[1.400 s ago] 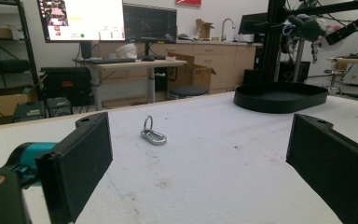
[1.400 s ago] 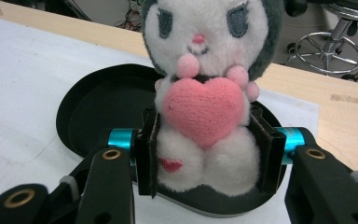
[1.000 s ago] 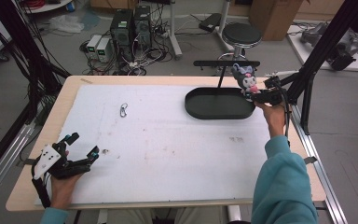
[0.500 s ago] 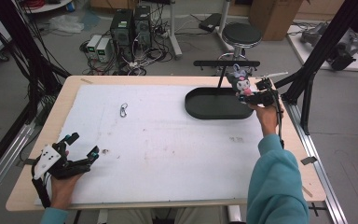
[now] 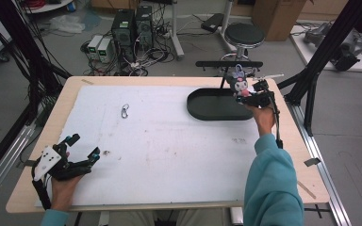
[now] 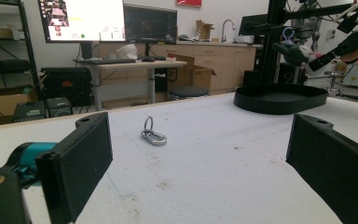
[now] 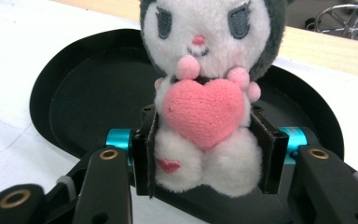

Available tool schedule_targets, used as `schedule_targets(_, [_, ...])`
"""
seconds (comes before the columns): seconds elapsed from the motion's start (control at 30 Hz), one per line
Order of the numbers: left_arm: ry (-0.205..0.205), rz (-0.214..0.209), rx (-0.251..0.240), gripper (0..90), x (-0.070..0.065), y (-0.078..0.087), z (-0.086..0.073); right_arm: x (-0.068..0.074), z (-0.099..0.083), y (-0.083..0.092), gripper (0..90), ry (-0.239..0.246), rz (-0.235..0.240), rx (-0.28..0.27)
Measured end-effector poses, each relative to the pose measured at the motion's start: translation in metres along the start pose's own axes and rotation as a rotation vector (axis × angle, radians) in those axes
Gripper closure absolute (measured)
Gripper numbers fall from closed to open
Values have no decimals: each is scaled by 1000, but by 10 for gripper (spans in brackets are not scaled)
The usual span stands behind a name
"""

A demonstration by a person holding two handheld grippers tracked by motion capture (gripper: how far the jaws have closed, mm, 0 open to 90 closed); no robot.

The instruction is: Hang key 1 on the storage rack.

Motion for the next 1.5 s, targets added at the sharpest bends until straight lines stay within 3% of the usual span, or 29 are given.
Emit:
schedule_targets(0.13, [-1, 2, 1, 71, 0, 0, 0, 0, -1, -3, 463, -2, 5, -9])
schedule_targets(0.17, [-1, 2, 1, 72, 0, 0, 0, 0, -2, -4, 411, 1, 2, -10])
schedule_targets(0.23, [-1, 2, 2, 72, 0, 0, 0, 0, -2, -6, 208, -6, -2, -26])
schedule_targets(0.3, [-2, 3, 1, 72, 0, 0, 0, 0, -2, -7, 108, -44, -3, -33])
schedule_targets(0.4, [-2, 5, 2, 72, 0, 0, 0, 2, -2, -1, 101, -55, 31, -87])
schedule_targets(0.5, [-1, 6, 5, 72, 0, 0, 0, 4, -2, 6, 6, -77, 63, -127])
schedule_targets(0.7, [-3, 2, 4, 71, 0, 0, 0, 18, -4, 30, 7, -62, 139, -196])
schedule_targets(0.97, [4, 8, 12, 71, 1, -1, 0, 47, -17, 69, 6, 4, 246, -391])
schedule_targets(1.03, [10, 10, 13, 71, 1, -1, 0, 54, -21, 76, 6, 0, 273, -396])
schedule_targets(1.13, [5, 6, 15, 71, 1, -1, -1, 67, -22, 88, 7, 29, 299, -463])
schedule_targets(1.23, [4, 5, 15, 71, 1, -1, -1, 77, -26, 97, 7, 41, 316, -498])
schedule_targets(1.37, [5, 6, 16, 71, 1, -1, -1, 91, -33, 101, 7, 94, 339, -516])
schedule_targets(1.5, [3, 7, 14, 71, 1, -1, -1, 102, -41, 103, 7, 106, 365, -531])
Point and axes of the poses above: each handheld gripper's, and its own axes: y roughly backward along the jaws, z roughly out of its top, x roughly to its left, the point moved 6 cm from there along -y, roughly forward along the jaws, and after that the axes turned 10 degrees about -x, right-handed, at the moved point
